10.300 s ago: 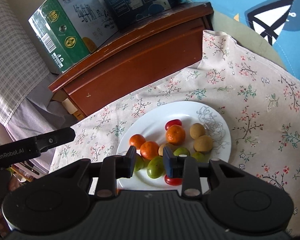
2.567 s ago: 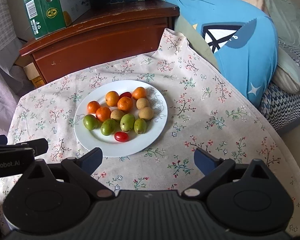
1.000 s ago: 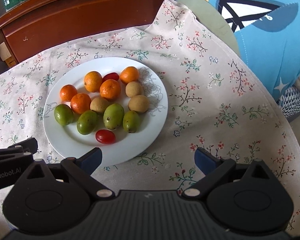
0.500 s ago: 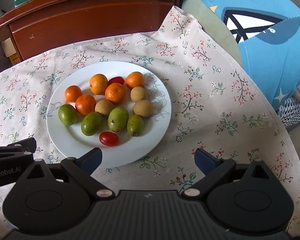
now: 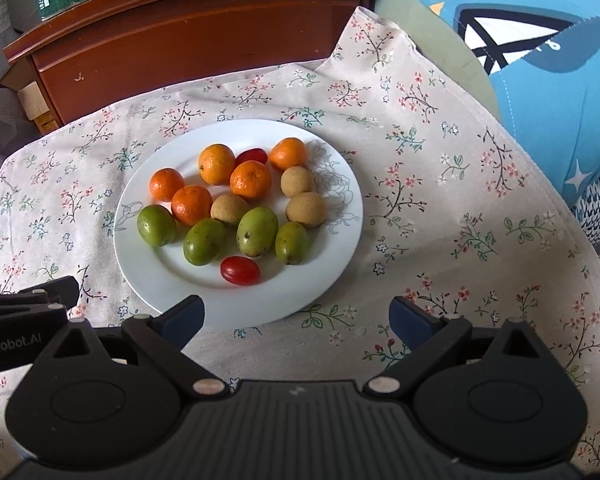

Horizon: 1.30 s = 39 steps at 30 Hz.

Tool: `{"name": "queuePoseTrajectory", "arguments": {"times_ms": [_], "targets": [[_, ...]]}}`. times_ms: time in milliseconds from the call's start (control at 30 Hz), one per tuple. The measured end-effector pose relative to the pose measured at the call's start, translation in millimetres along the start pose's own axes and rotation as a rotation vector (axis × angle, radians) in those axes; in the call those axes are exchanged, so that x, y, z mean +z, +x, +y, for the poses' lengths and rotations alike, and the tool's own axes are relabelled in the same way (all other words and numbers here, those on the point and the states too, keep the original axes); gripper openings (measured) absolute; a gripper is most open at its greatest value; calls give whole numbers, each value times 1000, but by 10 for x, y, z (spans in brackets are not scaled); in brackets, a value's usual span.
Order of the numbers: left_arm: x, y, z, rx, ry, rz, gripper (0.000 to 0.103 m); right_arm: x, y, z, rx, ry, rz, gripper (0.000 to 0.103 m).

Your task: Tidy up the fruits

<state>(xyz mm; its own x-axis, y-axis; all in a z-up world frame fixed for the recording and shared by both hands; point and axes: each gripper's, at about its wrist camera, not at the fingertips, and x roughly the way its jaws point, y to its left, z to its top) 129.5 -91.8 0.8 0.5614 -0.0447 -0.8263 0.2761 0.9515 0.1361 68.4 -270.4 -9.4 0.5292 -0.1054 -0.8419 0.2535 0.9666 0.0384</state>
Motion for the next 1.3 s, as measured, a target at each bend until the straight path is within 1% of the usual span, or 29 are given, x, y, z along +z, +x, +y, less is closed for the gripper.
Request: {"name": "queuePoseTrajectory", "arguments": {"times_ms": [267, 400, 733, 900, 967, 1067, 1200, 1300], "targets": [[-57, -66, 70, -1, -3, -7, 96, -80, -30, 47, 35, -27, -5, 98], [-127, -91, 131, -7, -23, -2, 96, -126, -31, 73, 57, -39, 3, 98], [-332, -178, 289, -11, -63, 5, 96, -401, -26, 189, 146, -75, 7, 98], [-429, -243, 420, -13, -89, 3, 97, -621, -78, 296, 226, -95, -62, 98], [-465, -261, 475, -14, -101, 4, 97, -701, -77, 343, 244, -111, -87, 98], [-523, -294, 562, -16, -121, 7, 96, -798, -46, 424, 245, -139, -101, 98], [-606, -328, 667, -14, -142, 8, 97, -882, -28, 535, 199, -213, -144, 99], [-664, -342, 713, -13, -150, 12, 97, -905, 4, 569, 184, -237, -164, 102]]}}
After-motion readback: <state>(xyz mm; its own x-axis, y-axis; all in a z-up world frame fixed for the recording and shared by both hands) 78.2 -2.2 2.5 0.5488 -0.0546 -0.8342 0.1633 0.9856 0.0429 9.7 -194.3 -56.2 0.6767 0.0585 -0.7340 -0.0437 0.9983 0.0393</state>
